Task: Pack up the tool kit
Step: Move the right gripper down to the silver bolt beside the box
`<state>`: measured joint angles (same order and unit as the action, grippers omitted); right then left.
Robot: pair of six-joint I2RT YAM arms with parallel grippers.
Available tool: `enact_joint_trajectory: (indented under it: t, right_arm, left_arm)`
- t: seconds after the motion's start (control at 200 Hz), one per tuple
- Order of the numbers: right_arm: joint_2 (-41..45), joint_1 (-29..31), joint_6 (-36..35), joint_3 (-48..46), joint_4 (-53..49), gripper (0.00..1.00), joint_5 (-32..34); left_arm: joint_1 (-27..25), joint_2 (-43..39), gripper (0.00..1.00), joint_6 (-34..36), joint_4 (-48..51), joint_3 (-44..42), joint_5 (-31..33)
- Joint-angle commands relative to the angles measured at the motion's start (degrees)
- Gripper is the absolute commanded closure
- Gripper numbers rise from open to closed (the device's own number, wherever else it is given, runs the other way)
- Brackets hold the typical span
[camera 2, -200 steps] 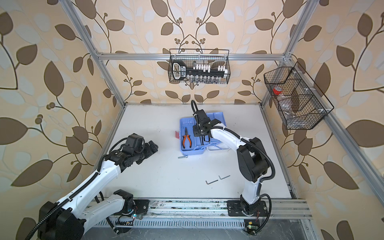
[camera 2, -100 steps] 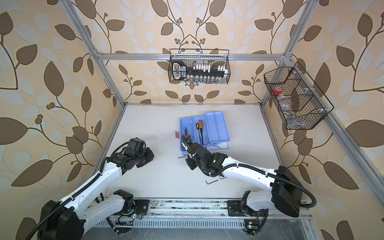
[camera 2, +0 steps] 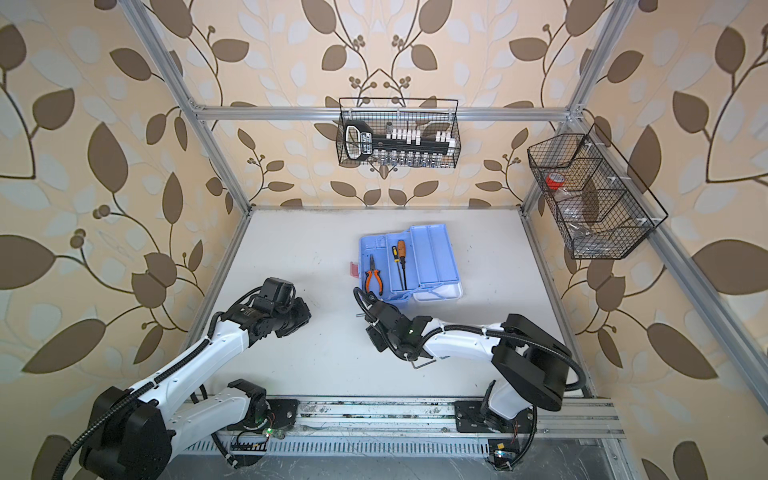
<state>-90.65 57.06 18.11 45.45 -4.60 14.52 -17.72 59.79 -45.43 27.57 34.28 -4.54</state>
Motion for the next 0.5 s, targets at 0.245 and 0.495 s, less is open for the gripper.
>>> enact_joint_trajectory:
  t: [0.245, 0.495]
  right_arm:
    - [-7.47, -3.19, 1.03, 5.62, 5.59, 0.40, 0.21]
    - [-9.41, -4.56, 6.45, 4.31, 10.71, 0.39, -4.00]
  left_arm:
    - [-0.59, 0.02, 0.83, -0.67, -1.98, -2.24, -0.68]
    - [-0.65, 6.80, 0.90, -1.25, -8.76, -1.34, -3.75]
